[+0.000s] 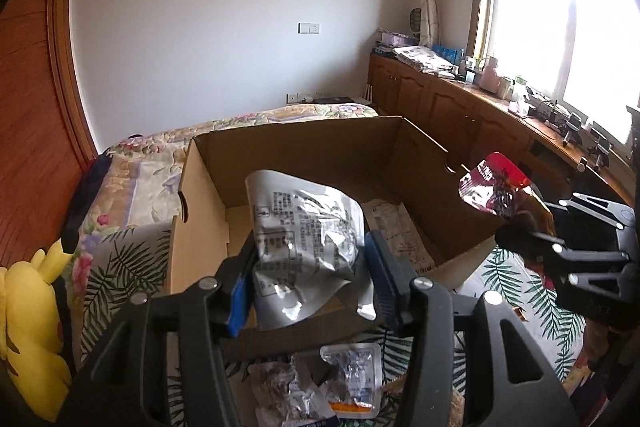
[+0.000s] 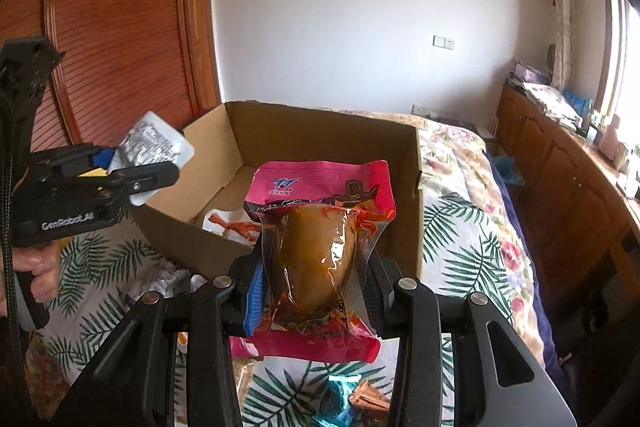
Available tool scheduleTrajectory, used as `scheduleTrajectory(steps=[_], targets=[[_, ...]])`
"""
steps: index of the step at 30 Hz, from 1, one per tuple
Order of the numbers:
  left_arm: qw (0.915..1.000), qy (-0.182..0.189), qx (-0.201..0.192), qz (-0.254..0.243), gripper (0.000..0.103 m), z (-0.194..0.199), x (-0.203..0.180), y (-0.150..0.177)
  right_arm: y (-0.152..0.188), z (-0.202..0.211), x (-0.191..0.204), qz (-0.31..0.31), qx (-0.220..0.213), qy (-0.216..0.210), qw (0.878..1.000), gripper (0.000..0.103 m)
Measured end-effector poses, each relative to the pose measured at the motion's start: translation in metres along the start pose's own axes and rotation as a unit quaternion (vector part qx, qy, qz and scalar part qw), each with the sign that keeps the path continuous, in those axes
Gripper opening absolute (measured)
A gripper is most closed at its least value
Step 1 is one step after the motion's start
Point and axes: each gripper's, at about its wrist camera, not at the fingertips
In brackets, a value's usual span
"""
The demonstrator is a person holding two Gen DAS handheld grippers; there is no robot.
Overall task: Organize snacks
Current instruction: 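Carry both snacks into the cardboard box and open both tools, then move both tools back to the pile, right tool toward the clear grain bag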
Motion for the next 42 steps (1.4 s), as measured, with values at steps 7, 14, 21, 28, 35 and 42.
scheduleTrajectory(steps=[7, 14, 21, 28, 35, 42], targets=[[0.9997, -0.016, 0.018, 0.001, 0.059, -0.020, 0.004, -0.001, 0.001, -0.011, 0.002, -0.015, 0.010, 0.010, 1.000, 0.040], [0.9989, -0.035, 0.029, 0.015, 0.069, -0.029, 0.015, 0.006, -0.005, -0.027, -0.003, -0.024, 0.022, 0.011, 0.999, 0.040], [0.9989, -0.038, 0.019, 0.017, 0.071, -0.024, 0.019, 0.008, -0.014, -0.051, -0.002, -0.022, 0.035, 0.025, 0.999, 0.040], [0.9992, -0.036, 0.005, 0.019, 0.073, -0.012, 0.018, 0.010, -0.018, -0.076, -0.004, -0.014, 0.029, 0.057, 0.998, 0.040], [0.9992, -0.039, 0.005, 0.003, 0.073, -0.008, 0.017, 0.009, -0.011, -0.087, -0.012, -0.041, 0.042, 0.067, 0.996, 0.046], [0.9994, -0.035, -0.008, -0.002, 0.074, 0.003, 0.015, 0.008, -0.009, -0.073, -0.017, -0.050, 0.020, 0.059, 0.997, 0.055]])
Point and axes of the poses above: each gripper's, at about its wrist camera, not at the fingertips, and z roughly against the way its jaws point, x to its left, y to its underside, and after that the axes turned 14 degrees about -x, right-handed
